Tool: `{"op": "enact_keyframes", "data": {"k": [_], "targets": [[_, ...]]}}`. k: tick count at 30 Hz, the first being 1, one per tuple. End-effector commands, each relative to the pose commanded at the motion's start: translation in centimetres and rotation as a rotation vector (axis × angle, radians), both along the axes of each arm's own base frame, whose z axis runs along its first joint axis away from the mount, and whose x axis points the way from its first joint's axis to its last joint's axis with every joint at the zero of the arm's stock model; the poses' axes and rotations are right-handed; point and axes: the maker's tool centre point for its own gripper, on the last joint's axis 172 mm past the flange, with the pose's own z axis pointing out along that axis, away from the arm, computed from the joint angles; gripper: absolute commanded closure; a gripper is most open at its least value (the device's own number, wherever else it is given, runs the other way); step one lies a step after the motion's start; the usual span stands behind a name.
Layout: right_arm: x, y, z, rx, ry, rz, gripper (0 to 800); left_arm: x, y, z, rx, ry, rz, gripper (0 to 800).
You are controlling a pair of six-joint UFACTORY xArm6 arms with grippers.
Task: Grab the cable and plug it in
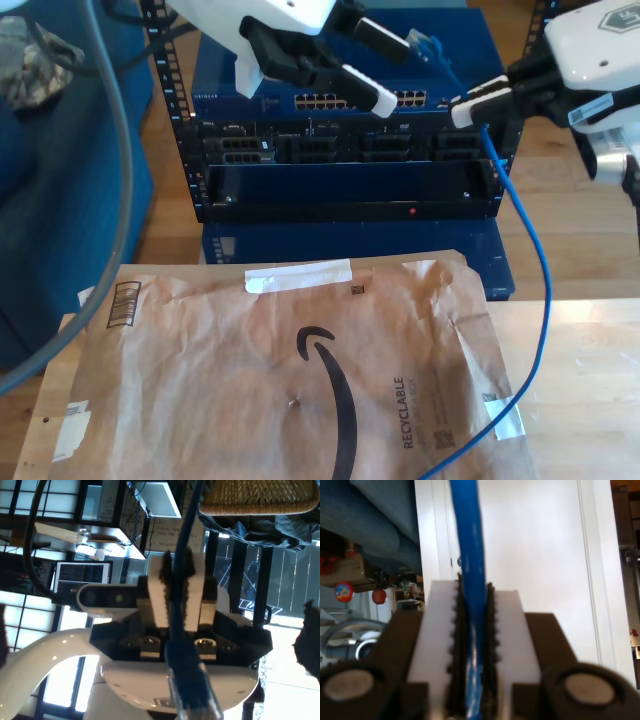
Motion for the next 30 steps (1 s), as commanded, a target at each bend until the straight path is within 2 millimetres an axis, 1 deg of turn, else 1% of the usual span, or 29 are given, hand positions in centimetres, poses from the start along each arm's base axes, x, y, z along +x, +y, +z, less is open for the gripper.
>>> {"op": "enact_keyframes", "data": {"k": [2,8,20,21,25,30], "targets": [[0.2,0.1,-0.1,-0.005,-0.004,-0.006,791,0.0,0.0,0.0,0.000,0.000,0.000,20],[0.1,0.3,-2.4,0.004,0.044,-0.006,791,0.0,0.0,0.1,0.000,-0.002,0.000,21],[-0.2,1.0,-2.4,0.001,0.044,0.010,790,0.0,-0.1,0.0,0.000,-0.001,0.001,22],[-0.2,1.0,-2.4,0.001,0.044,0.010,790,0.0,-0.1,0.0,0.000,-0.001,0.001,29],[0.1,0.9,-2.4,-0.002,0.037,-0.001,790,0.0,0.0,0.0,0.001,-0.001,0.000,121],[0.3,0.9,-2.3,-0.003,0.033,-0.006,790,0.0,0.0,-0.1,0.001,-0.001,-0.001,211]]}}
